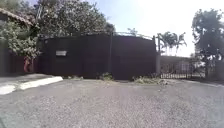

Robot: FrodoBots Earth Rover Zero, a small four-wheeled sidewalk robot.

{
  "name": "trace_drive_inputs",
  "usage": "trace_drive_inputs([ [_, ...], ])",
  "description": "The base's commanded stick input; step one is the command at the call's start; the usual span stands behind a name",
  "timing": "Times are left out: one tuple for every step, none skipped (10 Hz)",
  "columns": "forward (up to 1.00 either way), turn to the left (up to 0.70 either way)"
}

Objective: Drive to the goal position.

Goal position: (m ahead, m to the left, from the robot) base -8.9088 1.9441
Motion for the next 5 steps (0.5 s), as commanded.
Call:
trace_drive_inputs([
  [0.00,0.00],
  [0.00,0.00],
  [0.00,0.00],
  [0.00,0.00],
  [0.00,-0.18],
])
